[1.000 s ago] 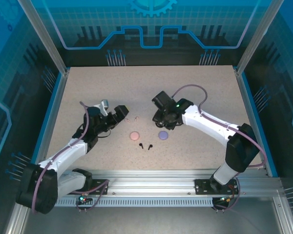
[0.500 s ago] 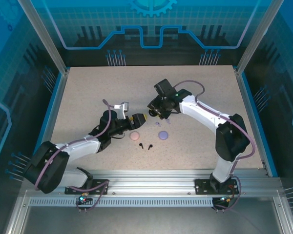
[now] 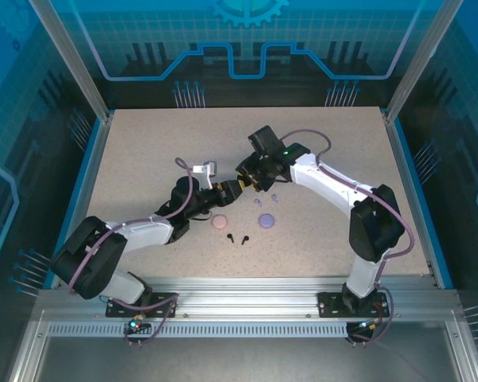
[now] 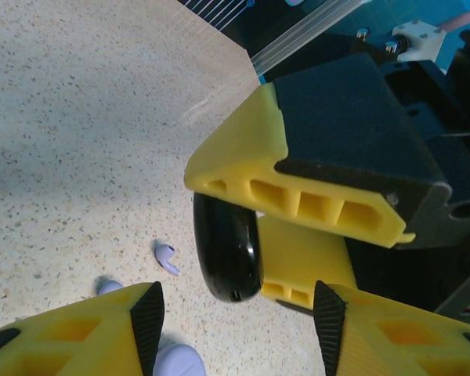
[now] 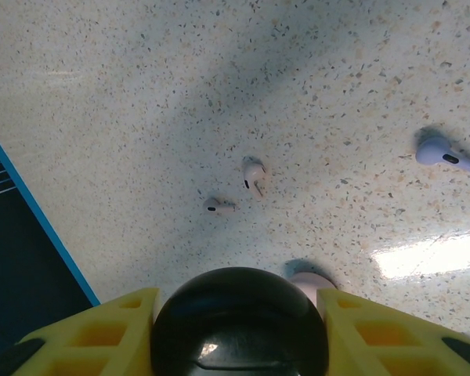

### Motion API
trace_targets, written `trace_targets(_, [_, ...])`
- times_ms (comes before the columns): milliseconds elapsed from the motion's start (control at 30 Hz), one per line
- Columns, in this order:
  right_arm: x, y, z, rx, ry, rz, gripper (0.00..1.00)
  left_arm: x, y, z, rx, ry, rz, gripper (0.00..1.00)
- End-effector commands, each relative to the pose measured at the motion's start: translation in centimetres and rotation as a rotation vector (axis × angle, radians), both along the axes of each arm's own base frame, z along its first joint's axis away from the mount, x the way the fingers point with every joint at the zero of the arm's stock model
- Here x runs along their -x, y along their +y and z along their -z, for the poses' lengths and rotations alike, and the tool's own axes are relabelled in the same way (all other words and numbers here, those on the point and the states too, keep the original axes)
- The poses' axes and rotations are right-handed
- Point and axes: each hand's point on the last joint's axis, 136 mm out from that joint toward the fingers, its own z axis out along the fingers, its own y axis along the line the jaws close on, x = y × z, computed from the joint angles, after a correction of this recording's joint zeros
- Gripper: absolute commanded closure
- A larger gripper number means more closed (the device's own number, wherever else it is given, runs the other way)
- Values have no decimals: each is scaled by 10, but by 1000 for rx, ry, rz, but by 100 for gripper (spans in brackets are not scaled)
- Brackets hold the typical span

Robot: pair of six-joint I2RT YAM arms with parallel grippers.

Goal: Insert the wireless bluetooth earbuds into the charging case

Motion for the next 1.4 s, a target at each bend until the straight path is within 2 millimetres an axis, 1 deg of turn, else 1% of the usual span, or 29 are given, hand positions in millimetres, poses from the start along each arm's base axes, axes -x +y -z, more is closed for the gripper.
trace_targets(0, [-2,11,-5,-26,0,-4,62,-12,-4,-16,42,-49,-41,46])
trace_targets(467, [-4,18,0,-51,18,-3,63,-26,-3,-12,74,-60,-137,58])
trace_targets(833, [-4,21,0,-67,22,-6,63,-29,-8,-9,81,-59,-153,60])
trace_targets(933, [-4,21,0,-68,22,-5,63,-29,-9,-8,82,-57,-155,63])
trace_targets(1133, [-2,18,2,-68,25,-3,64,-31,-8,-8,83,-57,-163,74])
trace_targets(1233, [-2,18,2,-69,24,-2,64,-31,-8,-9,84,-58,-168,81])
trace_targets(1333, [-2,18,2,-72,23,-4,64,-32,-8,-10,85,-58,-169,84])
trace_targets(1367, [-2,18,1,-75,22,-5,63,-32,-8,-10,84,-57,-168,87])
